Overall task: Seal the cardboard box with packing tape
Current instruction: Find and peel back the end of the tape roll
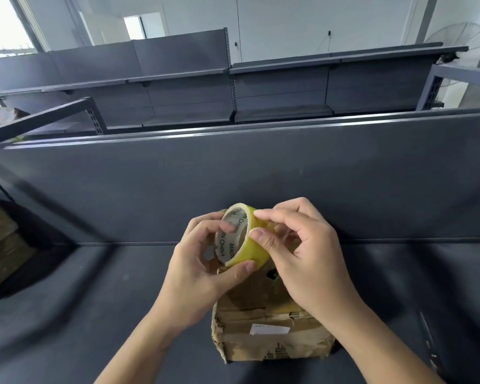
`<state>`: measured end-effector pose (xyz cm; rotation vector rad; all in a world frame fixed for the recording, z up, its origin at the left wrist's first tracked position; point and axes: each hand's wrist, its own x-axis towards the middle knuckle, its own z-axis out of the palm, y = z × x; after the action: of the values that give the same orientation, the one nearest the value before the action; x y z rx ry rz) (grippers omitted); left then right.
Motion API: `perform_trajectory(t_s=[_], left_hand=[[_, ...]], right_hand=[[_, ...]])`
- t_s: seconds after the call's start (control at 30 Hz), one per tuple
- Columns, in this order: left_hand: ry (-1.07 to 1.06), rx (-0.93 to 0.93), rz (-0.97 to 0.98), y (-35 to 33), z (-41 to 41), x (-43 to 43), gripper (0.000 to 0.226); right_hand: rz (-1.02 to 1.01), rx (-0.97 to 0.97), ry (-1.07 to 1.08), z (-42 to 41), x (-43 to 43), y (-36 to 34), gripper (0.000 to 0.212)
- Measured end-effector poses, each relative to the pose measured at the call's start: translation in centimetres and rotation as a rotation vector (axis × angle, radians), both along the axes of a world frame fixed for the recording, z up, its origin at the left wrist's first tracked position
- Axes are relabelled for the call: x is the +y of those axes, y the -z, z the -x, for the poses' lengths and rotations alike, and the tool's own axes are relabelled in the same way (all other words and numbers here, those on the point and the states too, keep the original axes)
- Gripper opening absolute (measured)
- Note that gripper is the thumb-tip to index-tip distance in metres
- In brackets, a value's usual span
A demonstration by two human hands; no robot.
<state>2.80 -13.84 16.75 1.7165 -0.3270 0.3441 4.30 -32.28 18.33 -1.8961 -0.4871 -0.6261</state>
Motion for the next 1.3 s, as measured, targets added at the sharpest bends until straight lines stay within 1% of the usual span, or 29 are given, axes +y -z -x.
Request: perform_trajectory(t_s=[0.1, 0.27, 0.33, 0.43, 0.5, 0.57, 0.7, 0.8, 0.97, 1.13, 1.3], left_hand=[[0.037, -0.023, 0.025, 0.2, -0.6, 0.1, 0.063], [0.084, -0.053, 0.026, 0.4, -0.9, 0.5, 0.067], [0.082, -0.073, 0.018, 0.5, -1.0, 0.5, 0.068], [0.068, -0.101, 0.024, 0.5, -1.2, 0.3, 0.067], [0.062, -0.110, 0.028, 0.5, -1.4, 0.2, 0.067], [0.053, -0.124, 0.018, 0.5, -1.7, 0.1, 0.068], [0.066, -0.147, -0.009, 0.7, -2.4, -0.1, 0.068], [0.080, -0.158, -0.003, 0.9, -2.9, -0.3, 0.068], [0.060, -0.164, 0.011, 2.1, -3.5, -0.6, 0.069], [0.031, -0.131, 0.024, 3.6, -4.0, -1.0, 0.073], [0.004, -0.088, -0.004, 4.9, -4.3, -0.9, 0.083]], right_hand=[[0.054, -0.078, 0.018, -0.1, -0.1, 0.1, 0.037], [0.126, -0.087, -0.074, -0.4, -0.9, -0.5, 0.049], [0.119, -0.150, -0.053, -0.5, -1.1, -0.6, 0.046], [0.099, -0.300, 0.005, -0.6, -1.2, -0.5, 0.037], [0.094, -0.357, 0.041, -0.8, -1.2, -0.2, 0.033], [0.101, -0.352, 0.042, -1.1, -1.2, -0.1, 0.034], [0.156, -0.263, -0.008, -1.8, -1.5, -0.5, 0.043], [0.172, -0.252, -0.020, -2.2, -1.8, -0.6, 0.046], [0.145, -0.287, 0.016, -3.3, -1.9, 0.3, 0.034], [0.135, -0.288, 0.021, -4.3, -1.8, 1.6, 0.028], [0.040, -0.254, 0.021, -4.8, -1.0, 3.3, 0.018]])
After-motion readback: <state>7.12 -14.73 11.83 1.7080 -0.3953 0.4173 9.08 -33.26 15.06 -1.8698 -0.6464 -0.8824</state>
